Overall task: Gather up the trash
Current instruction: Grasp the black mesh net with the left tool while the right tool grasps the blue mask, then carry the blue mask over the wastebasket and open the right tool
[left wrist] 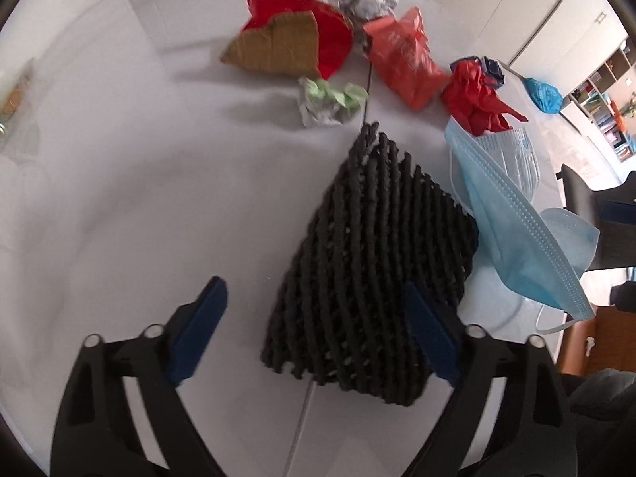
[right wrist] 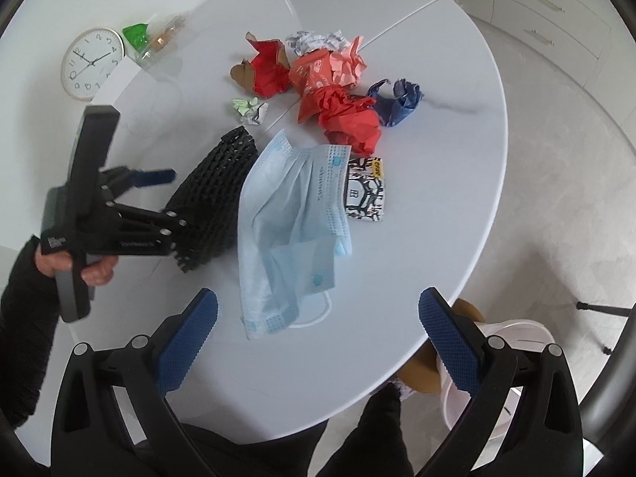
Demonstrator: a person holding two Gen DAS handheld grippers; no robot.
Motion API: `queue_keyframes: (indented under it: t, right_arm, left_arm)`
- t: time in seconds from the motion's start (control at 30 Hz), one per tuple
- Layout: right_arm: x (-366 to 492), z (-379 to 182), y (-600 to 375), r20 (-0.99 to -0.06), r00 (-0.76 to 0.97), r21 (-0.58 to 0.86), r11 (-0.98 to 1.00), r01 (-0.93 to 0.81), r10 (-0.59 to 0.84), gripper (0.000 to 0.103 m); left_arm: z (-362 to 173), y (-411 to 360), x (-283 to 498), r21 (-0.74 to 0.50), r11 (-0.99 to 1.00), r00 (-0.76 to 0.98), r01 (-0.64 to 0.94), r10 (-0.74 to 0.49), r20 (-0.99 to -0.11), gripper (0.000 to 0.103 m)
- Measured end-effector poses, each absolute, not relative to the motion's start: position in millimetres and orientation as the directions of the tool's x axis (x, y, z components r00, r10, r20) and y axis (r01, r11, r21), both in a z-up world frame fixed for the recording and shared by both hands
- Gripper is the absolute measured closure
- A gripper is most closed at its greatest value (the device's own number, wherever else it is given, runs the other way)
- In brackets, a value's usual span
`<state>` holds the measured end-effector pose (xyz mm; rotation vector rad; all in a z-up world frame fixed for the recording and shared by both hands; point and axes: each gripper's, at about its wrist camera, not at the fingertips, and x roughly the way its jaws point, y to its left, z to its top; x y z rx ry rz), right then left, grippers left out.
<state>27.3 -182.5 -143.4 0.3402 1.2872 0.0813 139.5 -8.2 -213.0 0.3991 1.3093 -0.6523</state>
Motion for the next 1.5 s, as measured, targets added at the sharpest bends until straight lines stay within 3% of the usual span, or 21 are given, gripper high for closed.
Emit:
queue_keyframes:
  t: [0.27,0.57,0.63,0.73,0.8,0.93,1.23,1.5]
  right_arm:
    - [40.1,-162.6,-171.2,-0.921,0.262,0.325,0.939,0.113,0.287,0.003]
    - [54.8,-180.5,-158.0,-0.919,0.233,0.347,0.933,0.1,0.317,0.003]
    - [55.8,-182.0,-156.1,-0.914,0.231,0.36,0.929,0.087,0.333,0.018]
    - [56.1,-184.5,-154.4,-0.904,0.213,0.392,0.917,0.072,0.37,0.057]
    - [54.8,-183.1,-152.2,-0.899,0.211,0.403,0.913,0.059,0.383,0.073]
    - [51.0,-169.6,-146.7,-0.878,0.232,0.435,0.901,0.014,0.42,0.086]
    - [31.4,-129.4,-158.9,-0.823,0.314,0.488,0.872,-0.038,0.473,0.087]
    - [-34.4,-102.9,-234.2,-0.834,0.416,0.445,0.887,0.12,0.362,0.087]
  left_arm:
    - [-203.3,4.6,124.2,-0.162,0.851,0.136,0.5,-0.262,-0.955,0.059]
    - [-197.0,21.4,101.2,-0.217,0.892,0.188,0.397,-0.311,-0.932,0.07]
    - [-195.7,26.6,101.8,-0.239,0.899,0.187,0.368,-0.323,-0.928,0.071]
    - [-193.1,37.0,105.1,-0.258,0.908,0.186,0.33,-0.33,-0.925,0.072]
    - [-192.0,53.6,103.5,-0.259,0.918,0.188,0.299,-0.323,-0.928,0.072]
    - [-184.5,70.8,95.4,-0.256,0.932,0.206,0.255,-0.311,-0.928,0.072]
    - [-147.7,66.6,74.0,-0.261,0.937,0.261,0.23,-0.318,-0.911,0.072]
    - [-105.4,-6.0,52.5,-0.261,0.868,0.264,0.422,-0.393,-0.881,0.072]
